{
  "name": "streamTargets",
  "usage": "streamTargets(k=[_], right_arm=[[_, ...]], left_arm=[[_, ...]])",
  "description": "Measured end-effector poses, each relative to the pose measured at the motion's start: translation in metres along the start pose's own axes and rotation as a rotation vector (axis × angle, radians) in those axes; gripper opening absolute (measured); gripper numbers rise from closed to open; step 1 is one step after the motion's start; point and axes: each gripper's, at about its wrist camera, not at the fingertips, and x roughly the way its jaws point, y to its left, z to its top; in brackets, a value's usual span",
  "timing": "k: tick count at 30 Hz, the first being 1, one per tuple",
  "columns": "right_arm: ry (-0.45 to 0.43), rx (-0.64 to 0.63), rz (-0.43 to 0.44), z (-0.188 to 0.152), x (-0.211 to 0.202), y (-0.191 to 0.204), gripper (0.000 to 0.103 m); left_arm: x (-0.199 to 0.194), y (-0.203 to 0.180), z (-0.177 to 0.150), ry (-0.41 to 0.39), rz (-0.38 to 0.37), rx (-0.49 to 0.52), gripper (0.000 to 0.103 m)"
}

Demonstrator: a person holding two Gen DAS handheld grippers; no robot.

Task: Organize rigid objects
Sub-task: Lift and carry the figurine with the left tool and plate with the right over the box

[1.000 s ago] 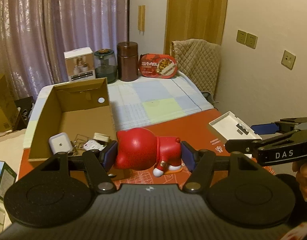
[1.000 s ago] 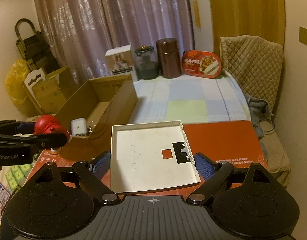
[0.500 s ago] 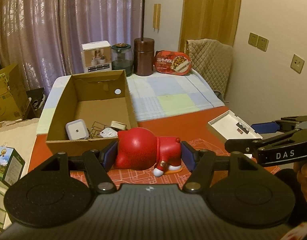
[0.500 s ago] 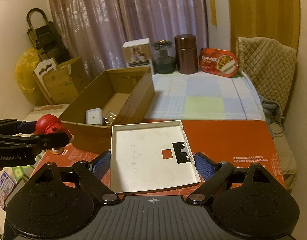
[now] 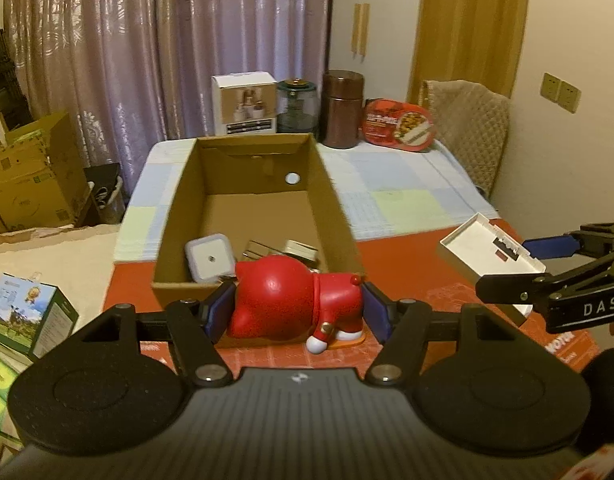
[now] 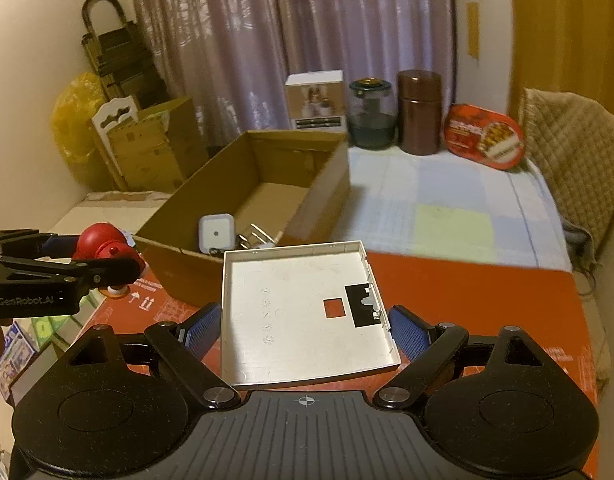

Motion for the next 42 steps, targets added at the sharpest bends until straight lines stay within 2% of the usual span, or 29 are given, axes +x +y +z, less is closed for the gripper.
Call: streamTargets(k=[12, 21, 42], right_arm=[[0.03, -0.015, 0.054, 0.046, 0.084, 0.006, 0.086], [0.074, -0.024, 0.049, 0.069, 0.138, 0.006, 0.086], [0.084, -0.054, 0.037, 0.07, 0.168, 0.011, 0.086]], left_arm=[[0.061, 0.054, 0.025, 0.043, 0.011, -0.01, 0.063], [0.101, 0.069, 0.04, 0.068, 0.015, 0.011, 0.063], [0.145, 0.078, 0.037, 0.129, -0.001, 0.079, 0.063]])
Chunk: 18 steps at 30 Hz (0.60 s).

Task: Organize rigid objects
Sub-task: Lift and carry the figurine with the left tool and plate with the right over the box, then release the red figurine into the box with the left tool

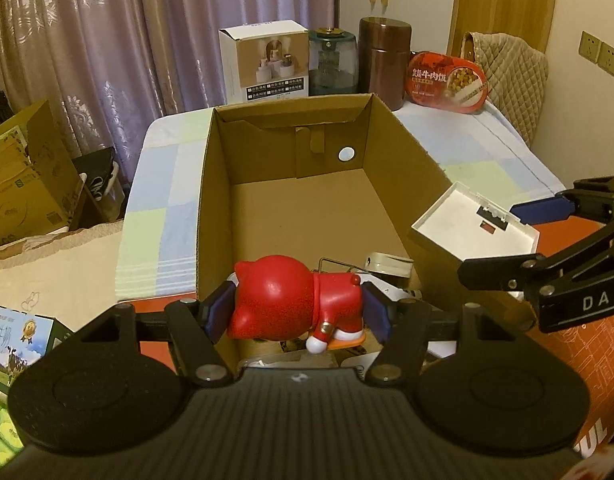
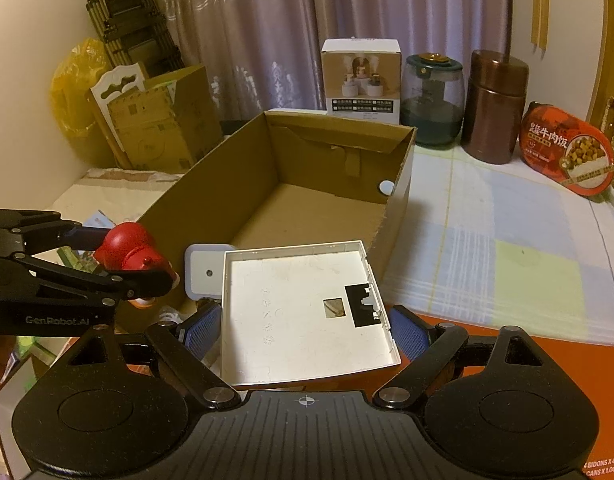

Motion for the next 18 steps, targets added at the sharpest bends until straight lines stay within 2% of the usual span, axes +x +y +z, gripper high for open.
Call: streamTargets(k=[15, 18], right_arm=[[-0.002, 0.01, -0.01, 0.002, 0.008, -0.005, 0.086], [-0.004, 0.016, -0.009, 0.001, 0.007, -0.004, 0.086]], left_arm=[[0.027, -0.004, -0.004, 0.041, -0.02, 0.026, 0.063], [0.027, -0.002, -0.002, 0.014, -0.02, 0.011, 0.067]])
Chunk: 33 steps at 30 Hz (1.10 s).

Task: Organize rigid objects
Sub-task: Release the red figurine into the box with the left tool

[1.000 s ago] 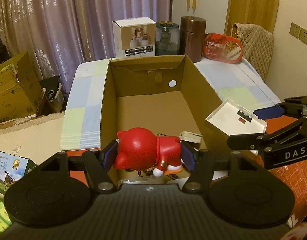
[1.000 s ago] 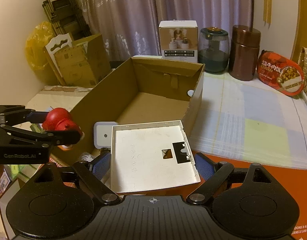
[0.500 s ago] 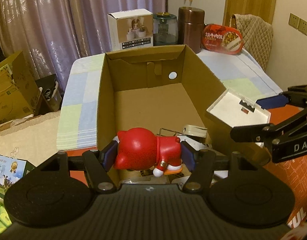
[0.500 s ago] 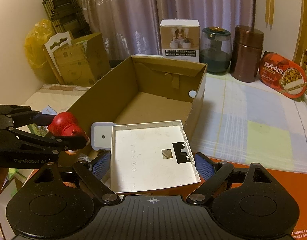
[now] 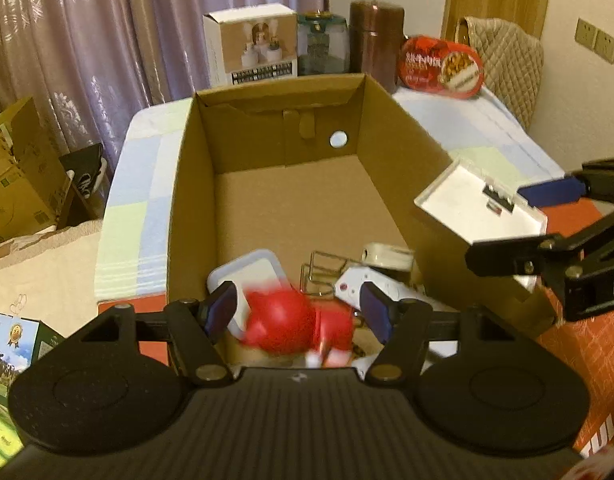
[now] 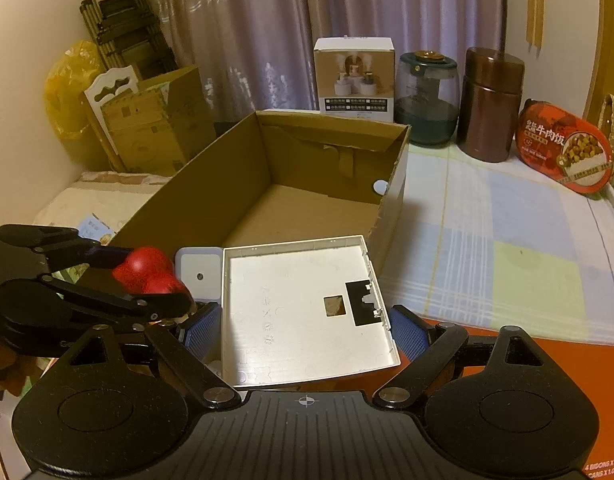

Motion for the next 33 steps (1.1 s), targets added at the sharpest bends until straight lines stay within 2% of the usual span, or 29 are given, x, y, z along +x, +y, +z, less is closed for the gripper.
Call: streamTargets(k=[6, 13, 33], right_arm=[[-0.004, 0.004, 0.002, 0.0, -0.003, 0.001, 0.086], [-0.007, -0.004, 0.022, 0.001, -0.006, 0.01, 0.086], [0.004, -0.009, 0.032, 0.001, -0.004, 0.021, 0.086]], left_arm=[[-0.017, 0.001, 0.003, -0.029, 0.035, 0.002, 0.067], [-0.032, 0.003, 0.001, -0.038, 0.037, -0.016, 0.067], [-0.042, 0.006, -0.002, -0.041, 0.042, -0.024, 0.067]])
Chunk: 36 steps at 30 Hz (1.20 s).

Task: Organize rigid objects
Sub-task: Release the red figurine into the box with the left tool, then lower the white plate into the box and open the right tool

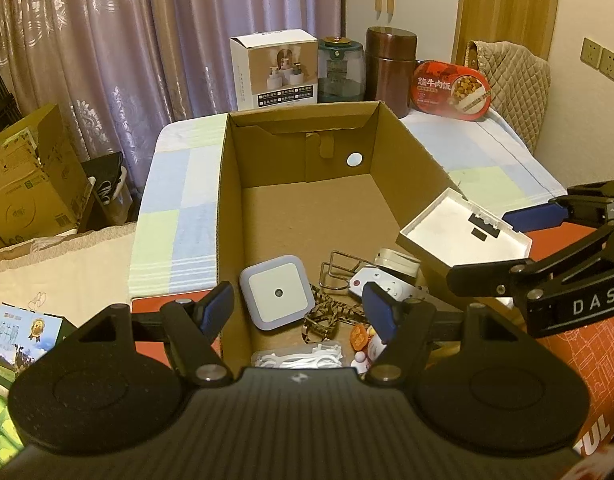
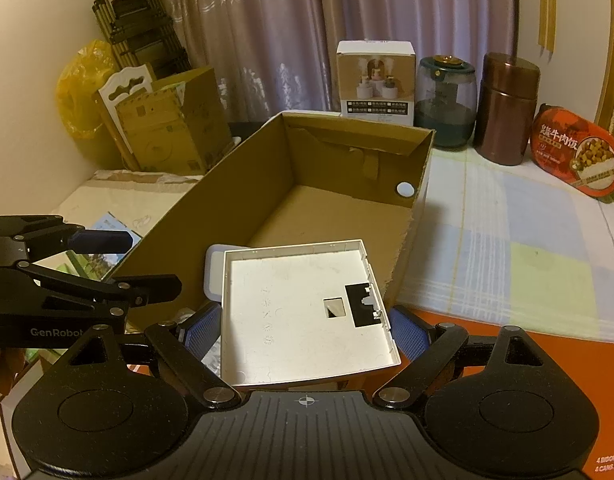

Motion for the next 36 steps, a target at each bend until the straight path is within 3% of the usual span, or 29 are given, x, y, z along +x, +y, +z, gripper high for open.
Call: streamTargets(k=[11, 16, 20, 27, 36], right_arm=[[-0.014, 0.044, 0.004, 0.0, -0.001, -0.004, 0.086], [-0.049, 0.096, 0.05, 0.002, -0.006, -0.011, 0.086], [-0.098, 0.124, 0.048, 0.002, -0.019, -0.016, 0.086], [-0.094, 0.194, 0.041, -0.01, -0.042, -0.026, 0.086], [-0.075, 0.201, 0.006, -0.036, -0.077, -0.016, 0.086]], left_arm=[[-0.002, 0.005, 0.001, -0.004, -0.002, -0.01, 0.067], [-0.006, 0.007, 0.0, -0.011, 0.002, -0.021, 0.067], [-0.012, 0.009, -0.001, -0.022, 0.0, -0.044, 0.067], [-0.03, 0.005, -0.006, -0.051, -0.01, -0.096, 0.067], [-0.065, -0.011, -0.015, -0.064, -0.004, -0.141, 0.081]])
